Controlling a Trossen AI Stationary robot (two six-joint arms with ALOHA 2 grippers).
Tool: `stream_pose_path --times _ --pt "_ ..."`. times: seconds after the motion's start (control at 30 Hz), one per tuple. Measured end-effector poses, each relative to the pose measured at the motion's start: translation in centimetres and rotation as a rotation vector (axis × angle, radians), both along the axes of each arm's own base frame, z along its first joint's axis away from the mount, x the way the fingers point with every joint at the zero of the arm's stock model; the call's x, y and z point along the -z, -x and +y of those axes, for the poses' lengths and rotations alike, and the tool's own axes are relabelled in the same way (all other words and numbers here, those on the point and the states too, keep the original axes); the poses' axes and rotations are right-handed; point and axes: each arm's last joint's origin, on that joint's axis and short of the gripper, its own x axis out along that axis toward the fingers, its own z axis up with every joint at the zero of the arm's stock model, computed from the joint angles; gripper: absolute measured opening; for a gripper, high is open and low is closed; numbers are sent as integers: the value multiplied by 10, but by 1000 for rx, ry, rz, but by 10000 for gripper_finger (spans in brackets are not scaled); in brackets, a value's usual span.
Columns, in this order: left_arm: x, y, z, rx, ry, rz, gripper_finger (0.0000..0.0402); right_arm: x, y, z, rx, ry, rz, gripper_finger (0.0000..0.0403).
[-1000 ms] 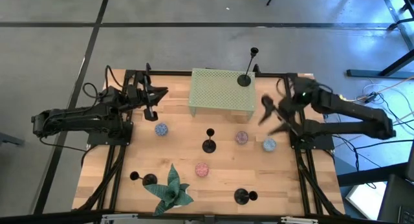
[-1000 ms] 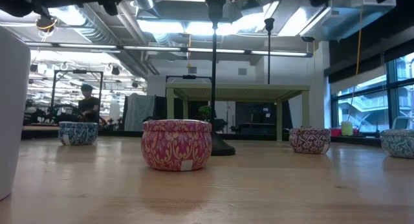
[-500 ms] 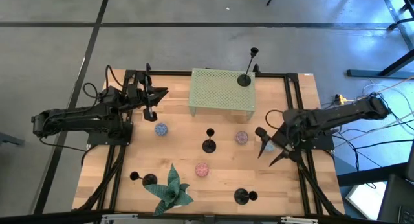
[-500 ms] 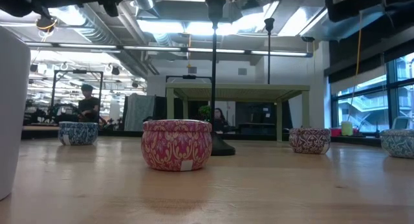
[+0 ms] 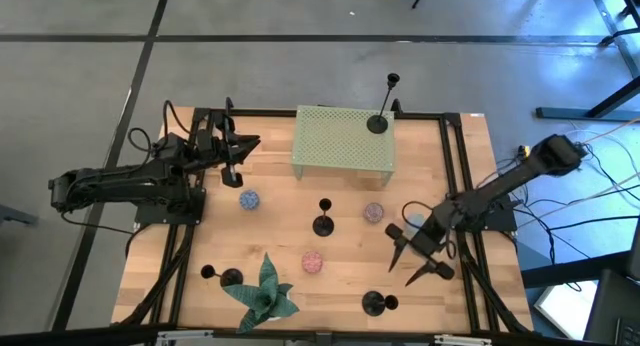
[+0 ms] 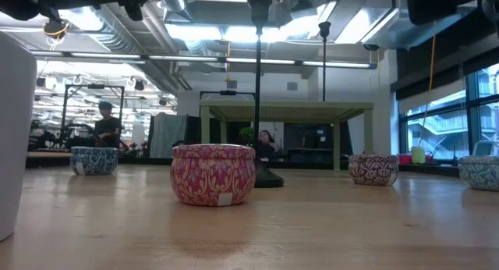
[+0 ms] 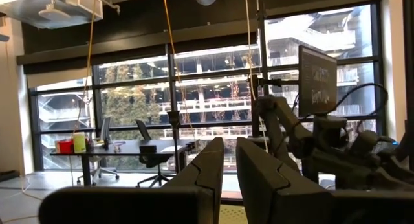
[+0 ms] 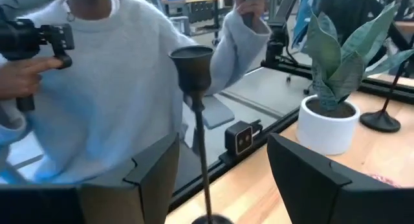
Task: Pick & Place candle stick holders
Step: Put the black candle holder on the shelf
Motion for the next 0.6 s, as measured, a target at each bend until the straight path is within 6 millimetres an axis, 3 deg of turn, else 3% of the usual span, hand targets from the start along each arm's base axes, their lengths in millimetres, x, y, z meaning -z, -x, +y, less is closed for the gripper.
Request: stream_pose_path --times 0.27,0.6 --pt "1 0 0 7 19 3 37 7 -12 16 -7 -62 -85 239" --pt "2 -1 0 9 28 9 37 -5 -49 58 -72 -10 41 239"
